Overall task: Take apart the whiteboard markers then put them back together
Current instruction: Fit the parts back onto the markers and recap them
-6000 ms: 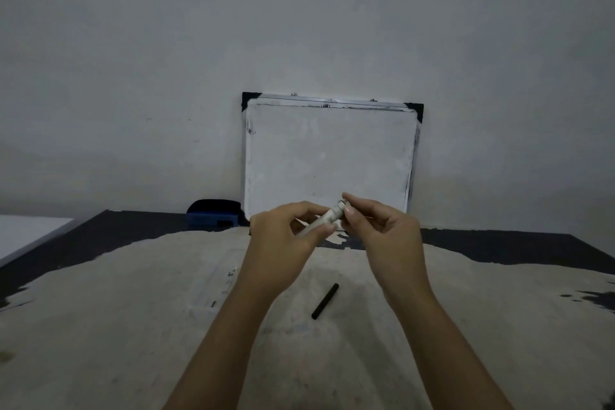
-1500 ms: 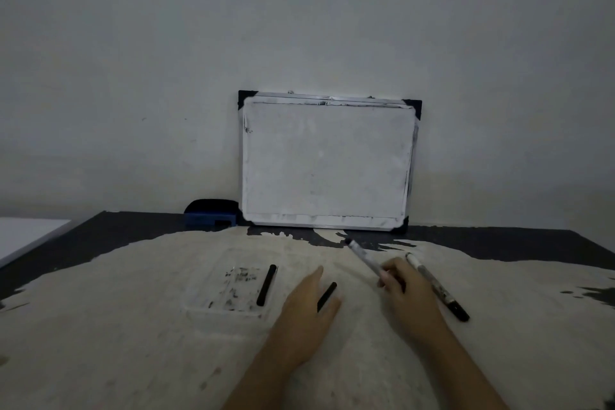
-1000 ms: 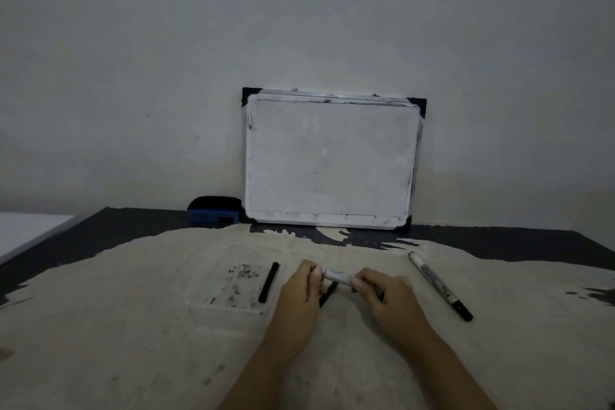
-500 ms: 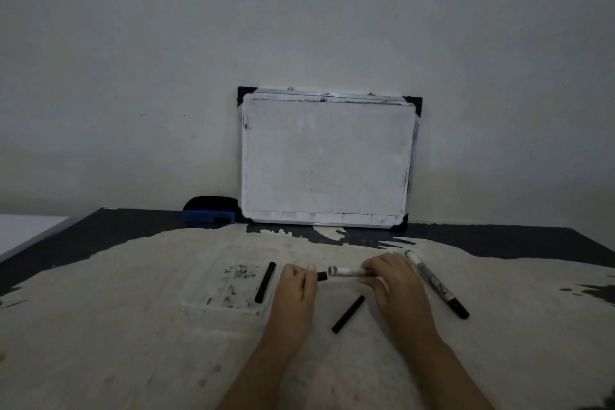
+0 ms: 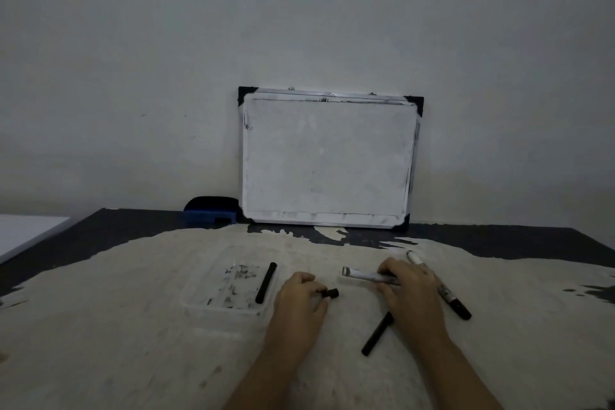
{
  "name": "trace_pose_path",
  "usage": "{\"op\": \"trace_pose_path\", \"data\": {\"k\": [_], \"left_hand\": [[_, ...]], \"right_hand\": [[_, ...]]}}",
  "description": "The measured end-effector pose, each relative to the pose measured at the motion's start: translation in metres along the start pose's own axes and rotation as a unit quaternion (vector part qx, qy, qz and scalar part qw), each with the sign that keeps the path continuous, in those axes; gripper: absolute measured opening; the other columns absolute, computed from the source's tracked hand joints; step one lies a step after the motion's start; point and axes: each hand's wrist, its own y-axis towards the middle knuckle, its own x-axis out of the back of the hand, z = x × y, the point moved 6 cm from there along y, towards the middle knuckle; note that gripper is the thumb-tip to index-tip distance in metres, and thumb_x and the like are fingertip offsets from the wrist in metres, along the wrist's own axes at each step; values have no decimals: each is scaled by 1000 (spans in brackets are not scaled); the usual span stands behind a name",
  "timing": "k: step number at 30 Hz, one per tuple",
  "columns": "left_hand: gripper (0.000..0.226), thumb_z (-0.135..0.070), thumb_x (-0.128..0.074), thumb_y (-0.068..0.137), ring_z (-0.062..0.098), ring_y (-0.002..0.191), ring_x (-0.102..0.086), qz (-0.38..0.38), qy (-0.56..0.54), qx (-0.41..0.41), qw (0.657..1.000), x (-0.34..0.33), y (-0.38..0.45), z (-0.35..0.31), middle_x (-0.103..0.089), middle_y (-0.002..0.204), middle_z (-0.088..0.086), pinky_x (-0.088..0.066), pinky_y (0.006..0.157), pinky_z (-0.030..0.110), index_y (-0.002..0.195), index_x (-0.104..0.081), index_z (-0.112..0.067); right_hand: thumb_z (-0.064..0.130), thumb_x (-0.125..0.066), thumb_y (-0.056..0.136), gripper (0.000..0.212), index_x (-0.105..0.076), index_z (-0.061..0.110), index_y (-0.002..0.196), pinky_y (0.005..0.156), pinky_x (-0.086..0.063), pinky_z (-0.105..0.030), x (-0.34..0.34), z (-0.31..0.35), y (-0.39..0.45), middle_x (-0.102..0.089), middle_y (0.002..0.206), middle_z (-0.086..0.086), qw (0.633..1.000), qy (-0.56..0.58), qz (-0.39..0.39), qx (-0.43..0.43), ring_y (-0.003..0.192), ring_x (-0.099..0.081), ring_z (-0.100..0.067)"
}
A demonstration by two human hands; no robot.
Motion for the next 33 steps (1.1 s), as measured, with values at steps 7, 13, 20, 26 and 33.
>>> {"op": "trace_pose_path", "data": {"k": [7, 13, 20, 26, 33], "left_hand": [[25, -21, -59, 86, 7, 104, -49, 0, 4, -8, 1000, 0, 1, 0, -56, 115, 0, -29, 86, 8, 110, -65, -16], [33, -25, -57, 86, 3, 103, -48, -12, -17, -14, 1000, 3, 1, -3, -54, 116, -5, -30, 88, 1, 118, -59, -16], [32, -24, -57, 87, -4, 95, -49, -62, -103, -9, 993, 15, 2, -10, -51, 108, -15, -37, 74, 2, 119, -54, -26], [33, -16, -57, 87, -1, 96, -49, -30, -97, -4, 995, 10, 2, -7, -54, 112, -8, -37, 74, -3, 120, -55, -20], [32, -19, -56, 88, 0, 96, -49, -16, -94, -1, 995, 10, 1, -7, -56, 114, -6, -37, 74, -1, 120, -56, -19]], "right_hand": [[17, -74, 75, 14, -60, 21, 76, 93, -32, -28, -4, 4, 0, -62, 71, 6, 999, -15, 18, 22, 72, -56, -11], [5, -77, 70, 18, -67, 19, 77, 96, -38, -40, 6, 12, 1, -68, 72, 4, 997, -27, -43, 50, 74, -63, -18], [-4, -81, 57, 27, -75, 14, 76, 103, -30, -46, 23, 41, -1, -76, 82, -3, 959, -135, -186, 168, 88, -70, -23], [-9, -82, 48, 28, -72, 15, 60, 107, -25, -48, 18, 40, 1, -69, 62, -2, 954, -194, -146, 174, 71, -68, -24], [-11, -80, 46, 32, -71, 17, 59, 103, -26, -47, 9, 37, 2, -68, 61, 0, 963, -183, -122, 157, 67, -66, -23]]}}
